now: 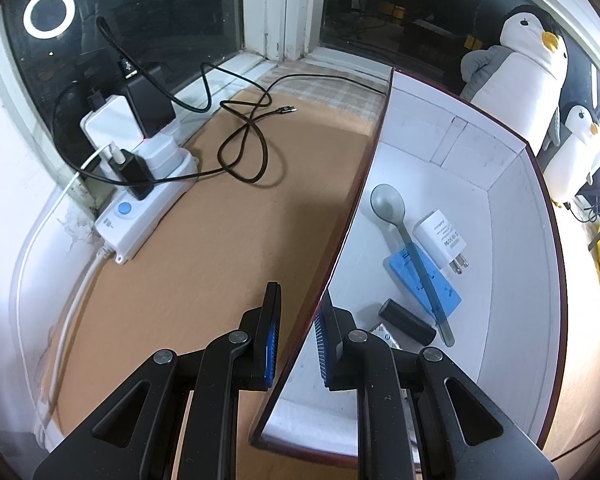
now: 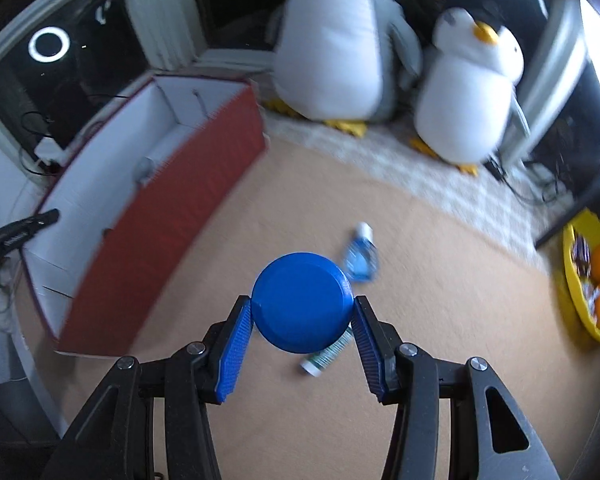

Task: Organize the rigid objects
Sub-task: 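Carry the blue lid into the box with the right gripper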

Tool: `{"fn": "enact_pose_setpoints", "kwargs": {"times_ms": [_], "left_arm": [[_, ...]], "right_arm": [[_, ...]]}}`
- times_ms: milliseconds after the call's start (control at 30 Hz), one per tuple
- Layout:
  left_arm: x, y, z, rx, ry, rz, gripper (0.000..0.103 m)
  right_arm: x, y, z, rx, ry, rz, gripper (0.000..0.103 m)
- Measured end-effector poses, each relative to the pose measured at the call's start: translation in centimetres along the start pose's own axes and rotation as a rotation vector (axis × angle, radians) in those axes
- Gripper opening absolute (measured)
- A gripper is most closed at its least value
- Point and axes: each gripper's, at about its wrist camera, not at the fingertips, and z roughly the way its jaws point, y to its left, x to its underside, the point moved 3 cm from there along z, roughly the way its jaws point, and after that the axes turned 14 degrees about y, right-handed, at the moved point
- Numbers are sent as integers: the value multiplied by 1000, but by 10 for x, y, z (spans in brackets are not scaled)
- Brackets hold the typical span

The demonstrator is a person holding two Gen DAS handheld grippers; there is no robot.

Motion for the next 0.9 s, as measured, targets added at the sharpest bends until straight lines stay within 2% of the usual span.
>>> {"fn": "enact_pose_setpoints", "kwargs": {"times_ms": [167, 433, 700, 900], "left_arm": [[-7, -1, 4, 12, -1, 9, 16], [-12, -3, 11, 29, -4, 15, 13], [-13, -2, 13, 43, -8, 16, 12], [-11, -1, 13, 49, -14, 14, 12]], "right_arm": [[-32, 53, -11, -29, -34, -100, 46], [-60, 126, -6, -45, -38, -225, 46], [-79, 175, 31, -46, 27, -306, 46], [-85, 197, 60, -9, 85, -350, 46]]}}
